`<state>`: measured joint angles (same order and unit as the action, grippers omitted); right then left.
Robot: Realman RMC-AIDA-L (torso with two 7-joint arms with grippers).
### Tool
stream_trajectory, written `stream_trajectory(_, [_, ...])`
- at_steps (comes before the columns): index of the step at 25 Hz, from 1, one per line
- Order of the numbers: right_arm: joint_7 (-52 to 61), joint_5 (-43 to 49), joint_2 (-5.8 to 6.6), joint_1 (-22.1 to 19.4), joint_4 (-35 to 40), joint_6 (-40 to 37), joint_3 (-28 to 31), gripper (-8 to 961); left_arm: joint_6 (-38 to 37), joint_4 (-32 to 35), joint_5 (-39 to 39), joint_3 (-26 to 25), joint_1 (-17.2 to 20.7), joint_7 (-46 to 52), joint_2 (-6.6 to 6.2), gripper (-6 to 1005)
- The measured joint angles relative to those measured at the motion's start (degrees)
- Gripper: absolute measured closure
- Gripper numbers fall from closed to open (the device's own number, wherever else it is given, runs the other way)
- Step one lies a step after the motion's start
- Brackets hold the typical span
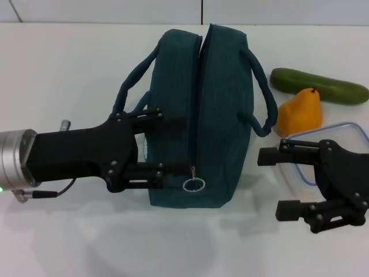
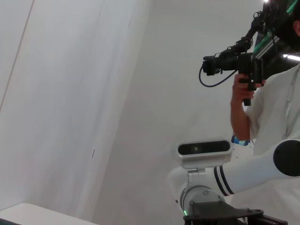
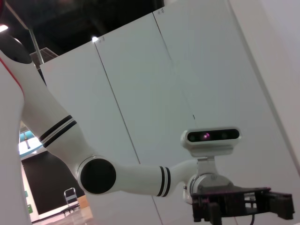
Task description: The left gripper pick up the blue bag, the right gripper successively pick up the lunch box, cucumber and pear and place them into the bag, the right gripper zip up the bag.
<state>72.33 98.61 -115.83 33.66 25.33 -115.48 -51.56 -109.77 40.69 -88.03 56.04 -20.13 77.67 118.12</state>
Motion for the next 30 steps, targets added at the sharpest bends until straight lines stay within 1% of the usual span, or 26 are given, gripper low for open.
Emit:
stream_trajectory(6, [0.0,-0.3,0.00,0.0,0.0,0.5,-1.6,99,0.0,0.0,0.0,0.0,0.0,0.0,0.00,210])
stream_trajectory(13, [0.0,-0.4,0.00,0.0,0.0,0.5,-1.8,99,0.0,0.0,0.0,0.0,-0.1,-0.1,0.00,210])
stream_trajectory(16, [-0.4,-0.4,0.00,0.0,0.0,0.5,-1.8,99,-0.3,0.2,1.7,-0.3,-0.1,0.6,-0.06,211])
stream_trajectory(17, [-0.5,-0.4,0.00,0.0,0.0,0.6,-1.8,99,-0.3,0.6,3.3,-0.3,-0.1,1.7,-0.28,211])
stream_trajectory(19, [-0.6,-0.5,0.00,-0.1,0.0,0.6,-1.8,99,0.8,2.0,5.6,-0.9,-0.4,6.7,-1.00,211])
stream_trajectory(22, [-1.1,-0.5,0.01,-1.0,0.0,0.8,-1.6,99,3.8,6.7,3.9,-3.2,-1.2,18.0,-1.99,211])
stream_trajectory(23, [-1.3,-0.5,0.01,-1.3,0.0,0.9,-1.5,99,4.6,9.3,2.7,-4.6,-1.4,21.7,-2.27,211])
stream_trajectory(24, [-1.7,-0.6,0.05,-1.7,0.0,1.0,-1.3,99,5.2,11.5,1.8,-5.8,-1.5,24.5,-2.46,212])
stream_trajectory(25, [-1.8,-0.7,0.10,-1.9,0.0,1.0,-1.3,99,5.2,11.5,1.8,-5.8,-1.5,24.5,-2.46,212])
stream_trajectory(26, [-2.0,-0.9,0.15,-2.2,0.0,1.1,-1.3,99,8.0,17.1,-0.4,-9.3,-2.0,31.7,-2.67,212])
stream_trajectory(28, [-2.2,-1.2,0.33,-2.8,0.0,1.2,-1.2,99,10.0,20.3,-2.9,-10.8,-2.6,36.8,-2.90,212])
stream_trajectory(29, [-2.3,-1.2,0.37,-3.1,0.0,1.2,-1.2,98,11.0,21.8,-5.2,-11.3,-3.3,40.7,-3.15,212])
stream_trajectory(30, [-2.5,-1.3,0.39,-3.3,0.0,1.2,-1.2,98,11.7,23.7,-8.6,-11.8,-4.4,45.9,-3.67,212])
